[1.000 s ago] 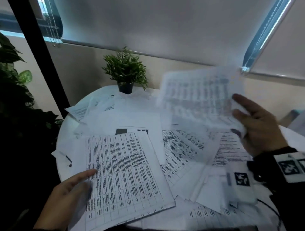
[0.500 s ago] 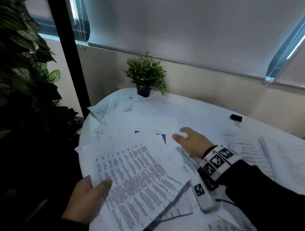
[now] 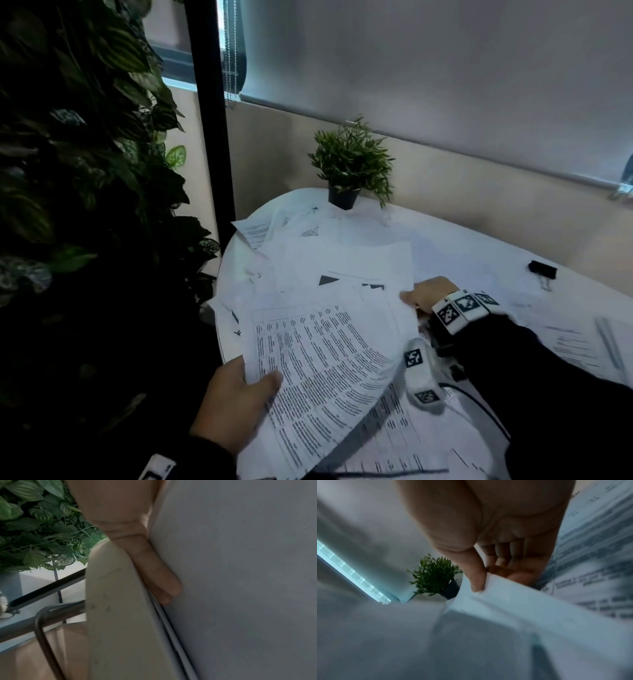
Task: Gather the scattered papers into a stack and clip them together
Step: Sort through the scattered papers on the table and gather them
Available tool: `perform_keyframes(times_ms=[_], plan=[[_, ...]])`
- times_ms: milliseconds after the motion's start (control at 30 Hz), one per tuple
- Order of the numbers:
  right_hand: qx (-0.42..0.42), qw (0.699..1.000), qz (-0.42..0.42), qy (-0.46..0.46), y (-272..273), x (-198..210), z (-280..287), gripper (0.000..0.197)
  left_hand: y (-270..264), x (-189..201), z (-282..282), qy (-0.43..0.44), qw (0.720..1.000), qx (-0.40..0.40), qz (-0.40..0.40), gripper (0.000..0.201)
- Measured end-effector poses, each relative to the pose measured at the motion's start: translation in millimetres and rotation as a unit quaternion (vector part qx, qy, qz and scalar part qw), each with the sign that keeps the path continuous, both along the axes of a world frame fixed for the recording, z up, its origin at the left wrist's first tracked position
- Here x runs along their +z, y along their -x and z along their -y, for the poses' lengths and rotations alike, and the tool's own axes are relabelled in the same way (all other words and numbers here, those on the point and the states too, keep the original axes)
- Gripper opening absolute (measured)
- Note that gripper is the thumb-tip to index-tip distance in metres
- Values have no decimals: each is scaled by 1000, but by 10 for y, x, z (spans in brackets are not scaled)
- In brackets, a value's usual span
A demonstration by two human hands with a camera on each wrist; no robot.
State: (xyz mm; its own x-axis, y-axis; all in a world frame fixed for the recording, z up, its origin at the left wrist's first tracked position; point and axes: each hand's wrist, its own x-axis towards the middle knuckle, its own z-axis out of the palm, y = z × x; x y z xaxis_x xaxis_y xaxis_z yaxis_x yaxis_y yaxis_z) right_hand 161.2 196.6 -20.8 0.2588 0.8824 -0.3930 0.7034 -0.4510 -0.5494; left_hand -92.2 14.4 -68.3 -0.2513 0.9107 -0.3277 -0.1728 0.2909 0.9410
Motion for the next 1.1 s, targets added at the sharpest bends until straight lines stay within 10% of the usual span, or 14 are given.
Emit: perform_keyframes(times_ms=[200, 400, 533, 667, 933, 1100], plan=[[-98, 964, 53, -240, -488, 512, 228, 23, 7, -56, -8, -10, 999, 5, 34, 29], [-249, 809, -27, -531, -774, 1115, 356, 31, -13, -77, -46, -58, 996, 3, 74, 66], [-57, 877, -51, -474, -477, 905, 437, 16, -35, -25, -38, -84, 992, 54, 82, 99], [120, 930, -11, -346, -73, 303, 750, 10, -39, 37, -60, -106, 990, 83, 35, 64], [205, 967, -41, -143, 95, -15, 1078, 8, -91, 54, 48, -141, 990, 22, 5, 76], [196, 972, -105, -78, -150, 189, 1199, 58, -55, 325, 31, -241, 964, 55, -102, 91]])
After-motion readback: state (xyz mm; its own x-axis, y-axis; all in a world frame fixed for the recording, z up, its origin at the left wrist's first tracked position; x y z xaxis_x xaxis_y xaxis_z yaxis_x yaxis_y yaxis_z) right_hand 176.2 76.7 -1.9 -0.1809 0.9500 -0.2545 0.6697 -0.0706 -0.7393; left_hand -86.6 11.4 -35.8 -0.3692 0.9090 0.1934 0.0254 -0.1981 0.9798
